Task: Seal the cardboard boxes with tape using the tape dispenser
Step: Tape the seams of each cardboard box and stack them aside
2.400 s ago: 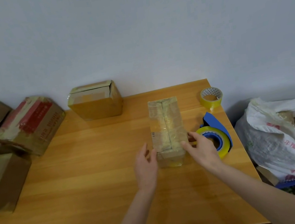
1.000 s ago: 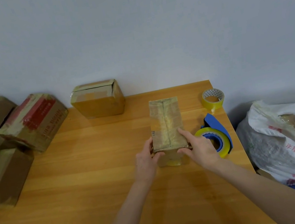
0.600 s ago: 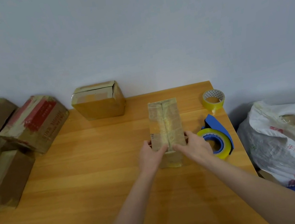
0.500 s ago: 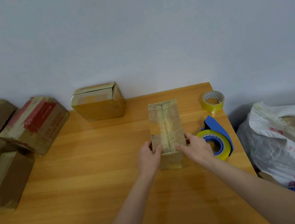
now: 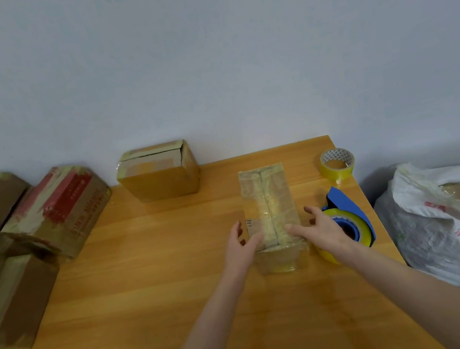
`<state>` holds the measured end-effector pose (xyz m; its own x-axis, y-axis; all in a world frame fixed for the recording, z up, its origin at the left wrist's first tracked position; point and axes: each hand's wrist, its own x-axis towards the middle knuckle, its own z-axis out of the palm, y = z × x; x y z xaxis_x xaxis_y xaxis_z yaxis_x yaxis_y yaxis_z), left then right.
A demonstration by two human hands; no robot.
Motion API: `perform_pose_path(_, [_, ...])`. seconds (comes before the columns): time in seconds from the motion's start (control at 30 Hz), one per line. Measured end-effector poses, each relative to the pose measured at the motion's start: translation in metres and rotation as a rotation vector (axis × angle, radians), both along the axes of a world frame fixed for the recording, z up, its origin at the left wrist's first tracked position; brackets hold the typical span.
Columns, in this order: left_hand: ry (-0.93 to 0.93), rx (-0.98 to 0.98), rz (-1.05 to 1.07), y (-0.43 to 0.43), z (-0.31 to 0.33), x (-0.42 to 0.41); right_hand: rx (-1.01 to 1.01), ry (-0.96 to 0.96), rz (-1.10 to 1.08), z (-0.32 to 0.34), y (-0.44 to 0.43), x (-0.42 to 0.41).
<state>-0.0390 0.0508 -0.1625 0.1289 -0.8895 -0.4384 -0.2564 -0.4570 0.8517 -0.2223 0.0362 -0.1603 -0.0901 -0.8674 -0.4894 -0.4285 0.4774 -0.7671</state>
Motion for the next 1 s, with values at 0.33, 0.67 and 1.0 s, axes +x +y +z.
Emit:
perform_pose_path(0.33, [0.079,-0.059,-0.033,-0.021,0.022,0.02,-0.126,-0.035,-0.043,0.026,-0.002,0.044])
perform_pose_path(0.67, [-0.093,-0.241,0.184,0.012,0.076,0.11,-0.23,-0.254,0.114,0.054,0.0,0.144])
perform_pose_path(1.0, [-0.279,-0.237,0.345,0.029,0.086,0.251,-0.245,-0.246,0.285,0.061,0.004,0.283])
